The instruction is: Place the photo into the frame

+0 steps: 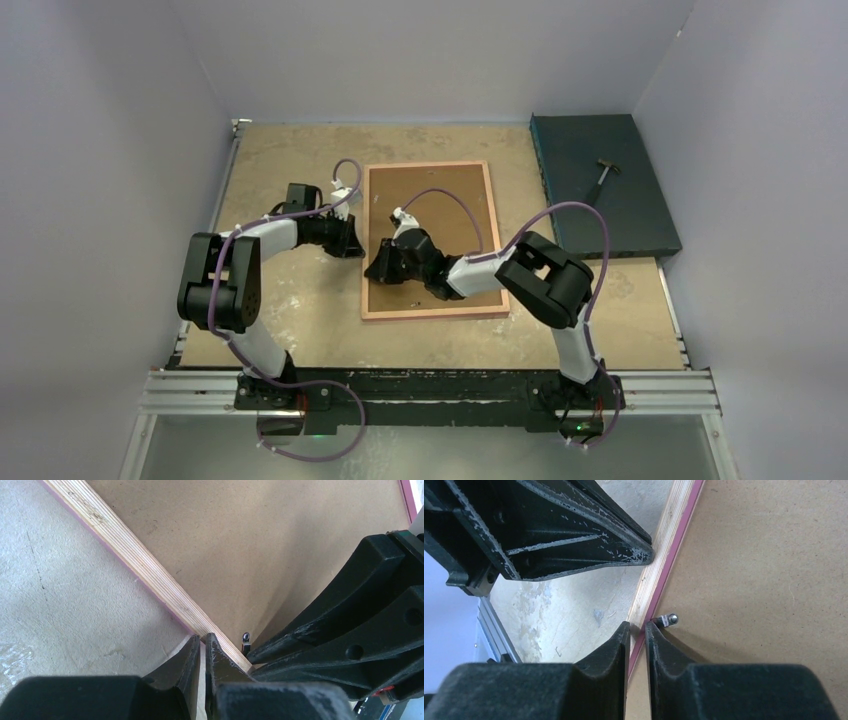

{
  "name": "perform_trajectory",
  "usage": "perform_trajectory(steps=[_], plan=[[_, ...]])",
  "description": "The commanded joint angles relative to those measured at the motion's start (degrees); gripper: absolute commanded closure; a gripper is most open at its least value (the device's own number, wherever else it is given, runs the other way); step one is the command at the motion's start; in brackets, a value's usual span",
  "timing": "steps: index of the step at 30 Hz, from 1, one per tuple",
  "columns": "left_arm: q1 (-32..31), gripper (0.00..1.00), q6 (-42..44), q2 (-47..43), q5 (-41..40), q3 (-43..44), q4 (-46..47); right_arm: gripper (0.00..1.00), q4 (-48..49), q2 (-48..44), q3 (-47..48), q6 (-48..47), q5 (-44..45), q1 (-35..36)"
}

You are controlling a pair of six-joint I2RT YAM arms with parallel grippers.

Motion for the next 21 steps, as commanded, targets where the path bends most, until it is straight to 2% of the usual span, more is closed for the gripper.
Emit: perform_trajectory(steps=[1, 6, 12, 21], plan=[[-0.3, 0.97, 1.0, 1.1, 0.8, 0.0, -1.6, 0.78, 6.3, -4.2, -3.5, -0.8, -0.4, -0.7], [-0.1, 0.97, 0.9, 0.1, 1.0, 0.5, -2.0, 0.69, 6.6, -8.9, -8.4, -1.0, 0.0, -0.8], [-0.1, 0.98, 0.5, 0.4, 1.3, 0.7, -1.9, 0.53, 7.8, -6.9, -9.5, 0.5, -0.9, -0.8], [-0.1, 0.99, 0.1, 0.8, 1.6, 0.7, -1.5, 0.51, 8.0, -2.8, -5.7, 0.9, -0.7, -0.8]])
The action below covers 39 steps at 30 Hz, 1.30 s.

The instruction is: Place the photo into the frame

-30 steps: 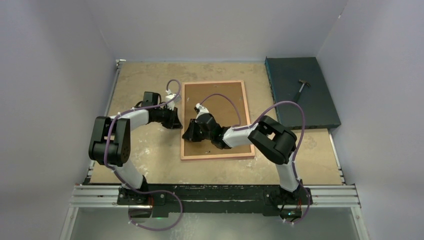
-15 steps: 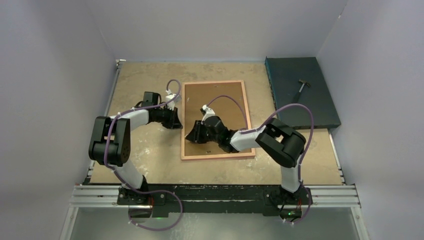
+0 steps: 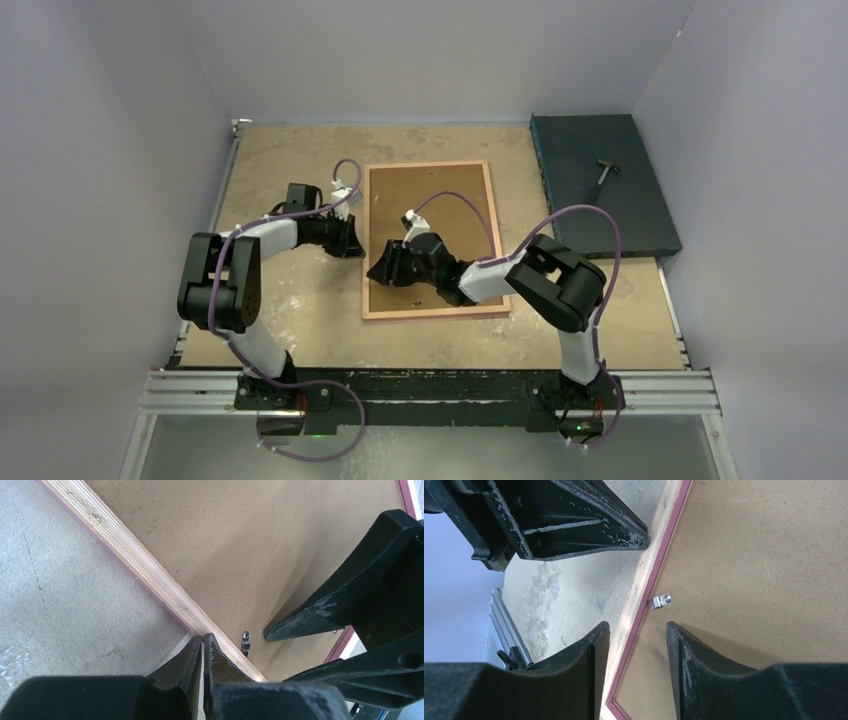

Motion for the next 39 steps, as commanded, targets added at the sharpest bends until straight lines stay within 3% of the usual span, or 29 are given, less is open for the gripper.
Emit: perform_trajectory(steps=[1, 39], plan=[[-0.1, 0.98, 0.0, 0.8, 1.3, 0.7, -1.3, 0.51, 1.0, 2.0, 2.8, 0.2, -0.6, 0.0], [-0.1, 1.0, -0.2, 1.7, 2.0, 1.3, -1.6, 0.55, -0.6, 6.3, 5.8, 2.2, 1.3, 1.3]])
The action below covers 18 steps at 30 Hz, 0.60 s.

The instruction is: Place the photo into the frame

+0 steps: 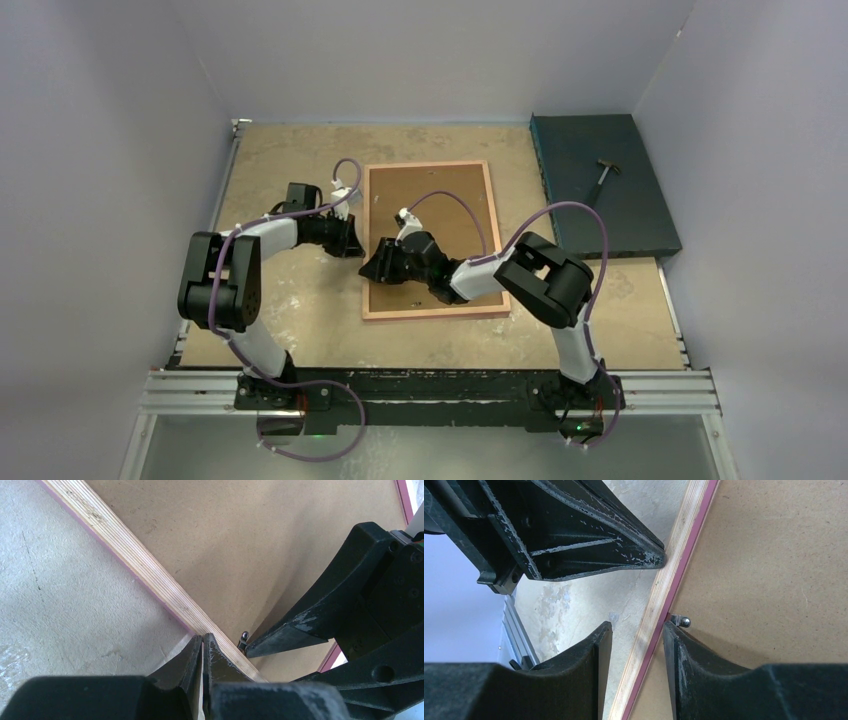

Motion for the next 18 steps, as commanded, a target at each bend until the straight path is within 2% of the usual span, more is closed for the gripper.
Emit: perform_trajectory(steps=[1, 7, 11, 15, 18], plan=[[-0.2, 1.0, -0.2, 1.4, 1.8, 0.8, -1.2, 0.55, -2.0, 1.9, 1.5, -0.4, 1.3, 0.6], [-0.2, 1.0, 0.3, 0.9, 1.9, 1.4, -3.3, 0.54, -0.7, -1.8, 0.0, -2.6, -0.3, 0.5], [-0.2, 1.0, 1.1, -0.9, 2.4, 0.2, -5.2, 0.49, -2.7, -8.5, -3.1, -5.1, -1.9, 0.5], [-0.2, 1.0, 2.9, -3.5, 2.8, -2.0, -7.8, 0.46, -6.0, -16.0, -6.6, -6.2, 0.1, 0.2], [-0.3, 1.0, 2.2, -6.1, 2.7, -2.2, -7.5, 0.4, -8.3, -19.9, -8.7, -7.0, 0.9, -1.3]])
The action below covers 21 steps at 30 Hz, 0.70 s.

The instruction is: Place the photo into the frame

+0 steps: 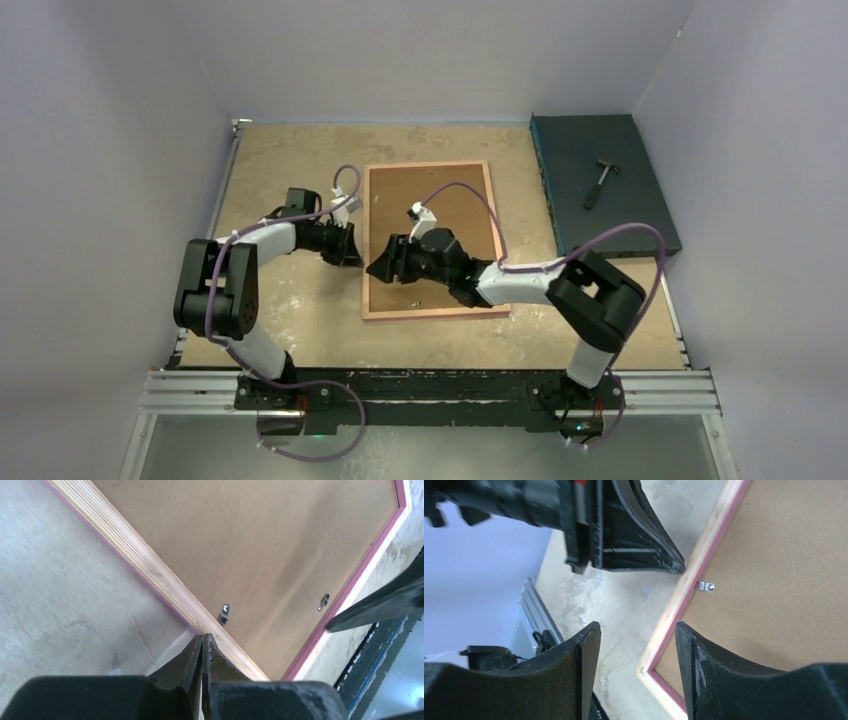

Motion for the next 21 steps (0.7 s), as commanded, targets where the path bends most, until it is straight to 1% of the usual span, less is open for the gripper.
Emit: perform_trajectory(steps=[1, 2, 6, 8, 10, 11, 16, 19, 21], plan=[[-0.3, 1.0, 1.3, -4.0, 2.4, -0.2, -3.8, 0.39, -3.8, -6.5, -2.3, -3.1, 1.5, -2.1], [-0.3, 0.98, 1.4, -3.9, 2.2, 1.2, -4.9, 0.38, -4.4, -7.1, -2.4, -3.4, 1.3, -3.2], [-0.1, 0.83, 2.2, -2.2, -2.0, 7.2, -4.2, 0.35, -5.1, -7.4, -1.3, -4.4, 0.4, -7.0], [0.0, 0.69, 1.3, -0.1, -4.4, 10.5, -2.0, 0.34, -6.1, -7.0, 0.1, -5.0, 1.0, -8.2], [0.3, 0.51, 0.1, 3.3, -5.6, 14.7, -0.2, 0.32, -7.1, -6.4, 1.5, -5.6, 1.4, -9.0], [0.4, 0.44, -0.7, 5.5, -6.1, 16.7, 0.4, 0.3, -7.4, -6.1, 2.0, -5.8, 1.7, -9.5], [0.5, 0.39, -4.2, 15.4, -7.4, 25.9, 2.5, 0.24, -7.7, -5.3, 3.4, -6.0, 2.3, -11.2], [0.8, 0.4, -5.1, 18.6, -7.5, 28.1, 3.3, 0.22, -7.2, -4.6, 3.7, -5.6, 1.8, -12.5], [0.9, 0.43, -5.8, 19.5, -6.9, 28.0, 4.5, 0.22, -6.8, -3.8, 3.9, -5.4, 1.4, -13.4]])
